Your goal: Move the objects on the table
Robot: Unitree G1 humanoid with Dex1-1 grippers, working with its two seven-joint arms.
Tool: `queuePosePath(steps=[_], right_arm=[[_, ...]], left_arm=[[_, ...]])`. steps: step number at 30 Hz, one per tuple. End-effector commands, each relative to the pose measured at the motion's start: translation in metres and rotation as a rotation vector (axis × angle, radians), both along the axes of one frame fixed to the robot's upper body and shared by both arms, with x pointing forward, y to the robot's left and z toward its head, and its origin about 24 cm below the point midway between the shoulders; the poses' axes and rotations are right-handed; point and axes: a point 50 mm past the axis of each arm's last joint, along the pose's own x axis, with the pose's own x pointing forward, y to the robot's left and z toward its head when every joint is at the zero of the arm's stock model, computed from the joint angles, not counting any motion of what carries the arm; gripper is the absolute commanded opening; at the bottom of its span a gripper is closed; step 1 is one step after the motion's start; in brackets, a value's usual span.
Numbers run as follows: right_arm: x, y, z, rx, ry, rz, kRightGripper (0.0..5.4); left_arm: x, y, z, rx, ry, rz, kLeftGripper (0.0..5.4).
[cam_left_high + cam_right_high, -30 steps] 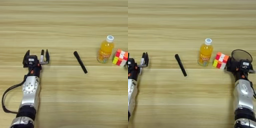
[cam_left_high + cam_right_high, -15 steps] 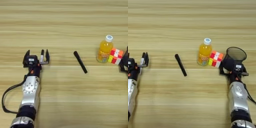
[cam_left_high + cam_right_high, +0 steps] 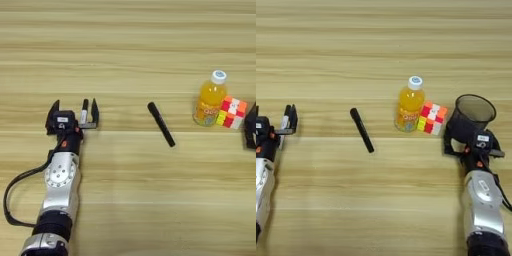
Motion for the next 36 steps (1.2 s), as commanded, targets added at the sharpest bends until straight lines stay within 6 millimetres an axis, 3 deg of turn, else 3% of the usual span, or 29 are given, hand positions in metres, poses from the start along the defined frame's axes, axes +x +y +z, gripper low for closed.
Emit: queuePosePath(steps=[1,10,15,19,26,30,36], right_arm=[[-0.014,0.006,0.008,0.014,0.000,0.012,5.39],[-0.039,0.033,0.040,0.083,-0.044,0.150,5.39],[-0.048,0.036,0.062,0.063,-0.114,0.184,5.39],[-0.051,0.034,0.069,0.046,-0.131,0.193,5.39],[-0.050,0.030,0.085,-0.006,-0.228,0.178,5.39],[-0.040,0.031,0.091,-0.033,-0.264,0.152,5.39],[-0.034,0.032,0.092,-0.021,-0.273,0.138,5.39]], left_arm=[[0.002,0.001,0.001,0.009,0.001,-0.003,5.40],[0.003,0.004,-0.001,0.020,0.017,0.008,5.40],[0.004,0.008,-0.007,0.040,0.062,0.031,5.40],[0.004,0.010,-0.010,0.046,0.089,0.045,5.40],[0.005,0.009,-0.017,0.065,0.141,0.040,5.40],[0.005,0.004,-0.020,0.080,0.179,0.016,5.40],[0.001,-0.002,-0.009,0.146,0.221,-0.008,5.40]])
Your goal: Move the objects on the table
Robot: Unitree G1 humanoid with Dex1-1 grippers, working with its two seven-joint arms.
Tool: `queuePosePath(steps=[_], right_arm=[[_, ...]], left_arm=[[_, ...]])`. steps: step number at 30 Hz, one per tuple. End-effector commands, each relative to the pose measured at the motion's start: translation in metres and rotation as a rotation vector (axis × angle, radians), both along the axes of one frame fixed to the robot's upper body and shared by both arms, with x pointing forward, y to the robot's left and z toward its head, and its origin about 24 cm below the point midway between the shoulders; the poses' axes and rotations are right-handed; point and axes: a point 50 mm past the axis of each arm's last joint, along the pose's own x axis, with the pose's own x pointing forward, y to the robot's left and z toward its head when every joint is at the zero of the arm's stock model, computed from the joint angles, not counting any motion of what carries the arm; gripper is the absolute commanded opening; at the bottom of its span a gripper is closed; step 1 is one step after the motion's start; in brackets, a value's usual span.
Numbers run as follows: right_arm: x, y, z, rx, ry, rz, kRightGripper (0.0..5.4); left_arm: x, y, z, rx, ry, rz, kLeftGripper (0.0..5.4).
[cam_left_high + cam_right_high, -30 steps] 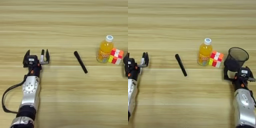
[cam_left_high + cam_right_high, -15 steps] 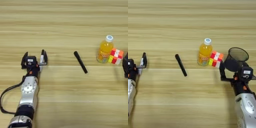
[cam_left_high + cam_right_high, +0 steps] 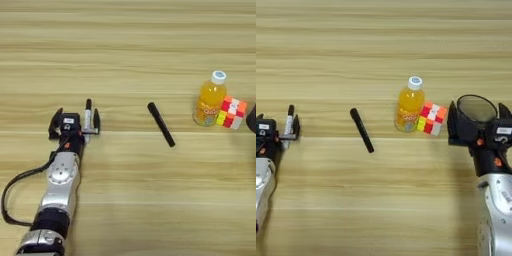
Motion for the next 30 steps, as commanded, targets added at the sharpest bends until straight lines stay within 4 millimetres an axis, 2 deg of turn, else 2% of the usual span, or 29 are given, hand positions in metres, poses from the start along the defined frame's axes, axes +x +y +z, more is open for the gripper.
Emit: queuePosePath(steps=[1,5,10,14,22,30], right_arm=[[0.002,0.000,-0.002,0.016,0.003,-0.017,5.39],[0.003,0.002,-0.003,0.036,0.006,-0.023,5.39],[0.005,0.007,-0.004,0.054,0.004,-0.021,5.39],[0.004,0.007,-0.004,0.064,0.001,-0.027,5.39],[0.003,0.008,-0.003,0.068,-0.001,-0.031,5.39],[0.003,0.008,-0.003,0.068,-0.002,-0.032,5.40]], left_arm=[[-0.004,0.001,0.007,0.049,0.055,-0.004,5.40],[-0.009,0.006,0.012,0.093,0.159,0.019,5.40],[-0.014,0.016,0.005,0.076,0.308,0.076,5.40],[-0.016,0.009,0.001,0.066,0.349,0.027,5.40],[-0.017,0.010,-0.006,0.055,0.380,0.010,5.40],[-0.019,0.011,-0.011,-0.013,0.404,0.002,4.65]])
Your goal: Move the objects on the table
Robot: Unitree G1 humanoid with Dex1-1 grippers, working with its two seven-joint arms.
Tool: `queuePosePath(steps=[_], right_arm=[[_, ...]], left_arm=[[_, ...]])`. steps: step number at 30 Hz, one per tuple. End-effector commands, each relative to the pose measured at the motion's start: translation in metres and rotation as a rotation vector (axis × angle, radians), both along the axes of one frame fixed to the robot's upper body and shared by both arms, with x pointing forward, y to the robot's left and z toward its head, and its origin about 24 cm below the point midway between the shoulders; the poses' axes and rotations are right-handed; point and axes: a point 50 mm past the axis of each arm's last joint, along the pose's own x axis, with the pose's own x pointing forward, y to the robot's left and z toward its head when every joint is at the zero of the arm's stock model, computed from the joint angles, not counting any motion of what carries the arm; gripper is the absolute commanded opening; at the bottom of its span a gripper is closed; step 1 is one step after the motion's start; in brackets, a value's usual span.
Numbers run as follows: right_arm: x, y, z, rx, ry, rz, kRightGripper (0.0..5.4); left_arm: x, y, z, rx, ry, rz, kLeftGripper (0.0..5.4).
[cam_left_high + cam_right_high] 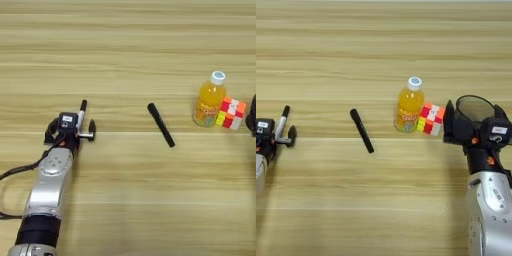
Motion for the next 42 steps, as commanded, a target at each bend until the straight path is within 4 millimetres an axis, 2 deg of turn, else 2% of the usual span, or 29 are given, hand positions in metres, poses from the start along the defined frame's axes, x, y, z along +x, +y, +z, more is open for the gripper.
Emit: queuePosePath(steps=[1,11,23,34,42], right_arm=[[0.000,0.001,0.002,0.004,-0.002,-0.001,5.40],[0.001,0.002,0.001,0.002,0.000,-0.003,5.40],[0.002,0.002,-0.002,0.001,0.014,-0.002,5.40],[0.005,0.003,-0.008,-0.004,0.045,0.014,5.40],[0.007,0.010,-0.015,-0.009,0.085,0.053,5.40]], left_arm=[[-0.010,0.001,-0.020,-0.022,0.110,0.008,4.57],[-0.010,0.001,-0.022,-0.022,0.117,0.010,3.67],[-0.010,-0.009,-0.024,-0.041,0.122,-0.016,2.52],[-0.012,-0.039,-0.027,-0.082,0.129,-0.084,1.55],[-0.013,-0.051,-0.028,-0.096,0.131,-0.113,0.85]])
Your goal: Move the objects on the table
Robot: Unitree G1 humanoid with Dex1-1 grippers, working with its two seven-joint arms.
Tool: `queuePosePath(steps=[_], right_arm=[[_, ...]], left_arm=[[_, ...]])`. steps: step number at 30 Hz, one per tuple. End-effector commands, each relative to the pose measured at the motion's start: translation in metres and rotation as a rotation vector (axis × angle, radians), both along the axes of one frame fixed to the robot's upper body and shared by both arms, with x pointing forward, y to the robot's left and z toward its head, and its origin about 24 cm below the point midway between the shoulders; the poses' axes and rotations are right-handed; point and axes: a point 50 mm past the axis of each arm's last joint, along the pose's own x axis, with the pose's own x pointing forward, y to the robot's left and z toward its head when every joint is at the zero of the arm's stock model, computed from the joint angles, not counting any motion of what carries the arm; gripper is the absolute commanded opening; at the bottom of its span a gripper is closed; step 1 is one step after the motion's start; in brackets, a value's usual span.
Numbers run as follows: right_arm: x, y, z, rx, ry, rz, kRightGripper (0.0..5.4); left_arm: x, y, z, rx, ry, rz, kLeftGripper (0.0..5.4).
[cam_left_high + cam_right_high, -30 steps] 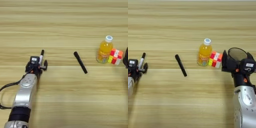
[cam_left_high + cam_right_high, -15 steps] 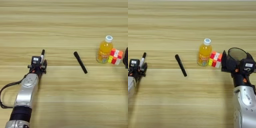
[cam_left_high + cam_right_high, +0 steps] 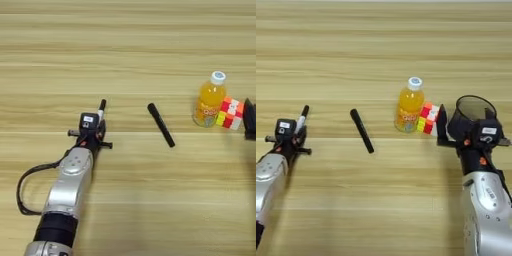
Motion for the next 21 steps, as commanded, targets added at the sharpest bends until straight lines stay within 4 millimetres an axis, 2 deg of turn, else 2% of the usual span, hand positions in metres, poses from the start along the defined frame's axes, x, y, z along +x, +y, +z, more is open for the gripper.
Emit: queuePosePath(steps=[1,10,20,21], right_arm=[[0.003,0.003,-0.003,-0.005,0.022,0.020,5.40],[0.006,0.011,-0.010,-0.010,0.046,0.063,5.40],[0.008,0.011,-0.013,-0.012,0.051,0.071,5.40],[0.009,0.011,-0.013,-0.012,0.051,0.071,5.40]], left_arm=[[-0.015,-0.008,-0.023,0.005,0.120,-0.019,0.78],[-0.017,-0.022,-0.027,-0.003,0.133,-0.059,0.70],[-0.013,-0.011,-0.026,0.022,0.125,-0.021,0.70],[-0.013,-0.009,-0.026,0.026,0.123,-0.013,1.06]])
